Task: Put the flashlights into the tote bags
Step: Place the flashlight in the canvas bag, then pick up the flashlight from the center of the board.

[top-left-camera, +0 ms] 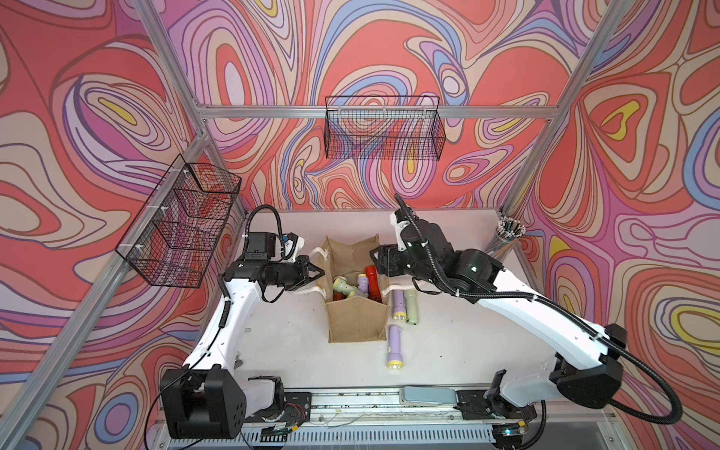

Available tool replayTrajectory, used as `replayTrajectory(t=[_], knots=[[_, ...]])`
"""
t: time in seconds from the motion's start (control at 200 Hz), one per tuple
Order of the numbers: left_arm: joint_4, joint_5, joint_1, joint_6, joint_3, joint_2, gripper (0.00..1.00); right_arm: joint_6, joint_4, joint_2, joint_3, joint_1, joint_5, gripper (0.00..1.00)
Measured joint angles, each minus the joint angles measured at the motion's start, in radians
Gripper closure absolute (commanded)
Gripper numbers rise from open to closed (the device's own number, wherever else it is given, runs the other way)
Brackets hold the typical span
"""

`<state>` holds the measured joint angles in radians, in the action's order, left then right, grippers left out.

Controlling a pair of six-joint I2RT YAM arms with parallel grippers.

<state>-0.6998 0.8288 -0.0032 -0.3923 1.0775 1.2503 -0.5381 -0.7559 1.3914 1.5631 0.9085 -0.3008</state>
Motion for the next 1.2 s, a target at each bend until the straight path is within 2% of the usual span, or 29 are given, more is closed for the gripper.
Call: replayTrajectory(t=[0.285, 0.536, 0.656, 0.791, 1.012, 1.202], knots=[[0.000, 0.000, 0.000, 0.000, 0.000, 0.000, 0.97, -0.114, -0.108, -0.255, -0.259, -0.065, -0.261, 0.20], [0.001, 0.000, 0.000, -0.001, 0.000, 0.000, 0.97, -0.222, -0.177, -0.431, -0.558, -0.203, -0.291, 0.20], [0.001, 0.000, 0.000, -0.002, 0.000, 0.000, 0.97, -0.260, -0.169, -0.488, -0.649, -0.221, -0.254, 0.21], [0.001, 0.001, 0.000, -0.005, 0.000, 0.000, 0.96, -0.276, -0.093, -0.478, -0.733, -0.248, -0.159, 0.22], [0.001, 0.001, 0.000, -0.004, 0.000, 0.000, 0.96, -0.261, 0.097, -0.305, -0.835, -0.319, 0.093, 0.26], [0.001, 0.001, 0.000, -0.004, 0.000, 0.000, 0.96, -0.246, 0.225, -0.159, -0.842, -0.327, 0.228, 0.30]])
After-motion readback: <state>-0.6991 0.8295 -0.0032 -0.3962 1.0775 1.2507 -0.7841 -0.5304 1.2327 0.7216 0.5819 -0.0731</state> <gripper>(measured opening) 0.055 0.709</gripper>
